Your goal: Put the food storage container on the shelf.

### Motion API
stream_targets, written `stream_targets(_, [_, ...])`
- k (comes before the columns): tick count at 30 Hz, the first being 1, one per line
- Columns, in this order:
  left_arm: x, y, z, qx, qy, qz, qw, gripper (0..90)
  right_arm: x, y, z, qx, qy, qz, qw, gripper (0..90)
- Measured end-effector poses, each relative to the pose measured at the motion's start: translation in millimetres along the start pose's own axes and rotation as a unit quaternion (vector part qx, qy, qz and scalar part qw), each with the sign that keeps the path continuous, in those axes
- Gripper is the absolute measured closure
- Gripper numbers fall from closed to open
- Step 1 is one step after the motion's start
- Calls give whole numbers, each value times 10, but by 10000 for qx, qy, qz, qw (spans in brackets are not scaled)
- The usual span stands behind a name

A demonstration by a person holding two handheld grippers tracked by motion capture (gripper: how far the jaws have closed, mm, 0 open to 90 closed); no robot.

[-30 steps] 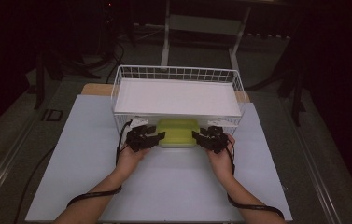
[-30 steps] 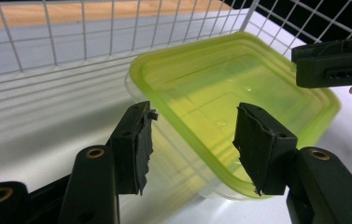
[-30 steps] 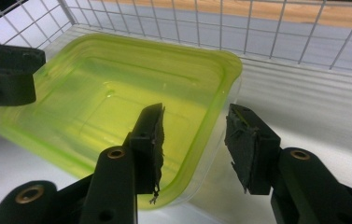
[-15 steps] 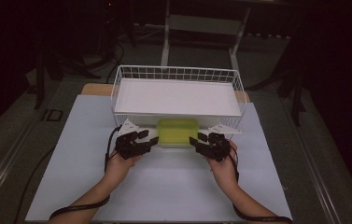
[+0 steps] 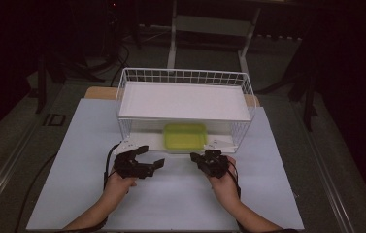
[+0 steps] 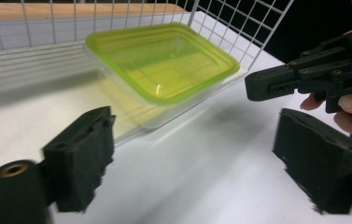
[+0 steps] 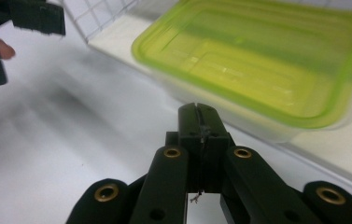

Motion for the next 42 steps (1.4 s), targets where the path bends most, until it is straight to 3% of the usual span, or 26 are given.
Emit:
stream_targets(1, [31,1,1,-26,54,-58,10000,3,14,22,-19,-33,-4,-28,10000,899])
stream_targets(6, [117,14,-26,-238,199,76,9995,0,81,161,-68,-83,-23,-150,9999,900])
stream_targets(8, [111,11,-26,-145,133,175,9997,1,91,207,-65,-56,-7,-157,9999,899])
stream_targets(11, [99,-1,-28,-194,170,334,9991,1,104,310,-37,54,-71,-211,9997,899])
stream_targets(13, [99,-11,-22,-67,97,471,9988,1,102,353,-15,78,-10,-215,9997,900])
stream_targets(16, [112,-10,-4,31,86,488,9988,1,92,432,46,166,13,-233,9996,899])
stream_targets(21, [106,-27,49,-72,410,633,9971,1,56,536,131,261,113,-228,9993,899])
stream_targets(25, [87,-56,53,-175,507,791,9954,1,15,603,177,310,121,-216,9992,898])
stream_targets(29, [89,-64,50,-189,480,801,9954,1,-12,651,233,444,54,-167,9989,897])
stream_targets(32, [91,-64,55,-179,495,800,9954,1,-35,689,291,481,196,-119,9986,896])
stream_targets(42, [106,-39,73,-99,467,750,9960,1,-160,769,422,647,246,-17,9976,891])
Point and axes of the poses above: each handheld gripper's, and its own axes: y roughly forward along the jaws, x roughly out of its underside, z roughly to its right, the point moved 6 cm from there along y, roughly forward along the jaws, and after that the axes turned 9 degrees about -y, right-handed, at the moved point
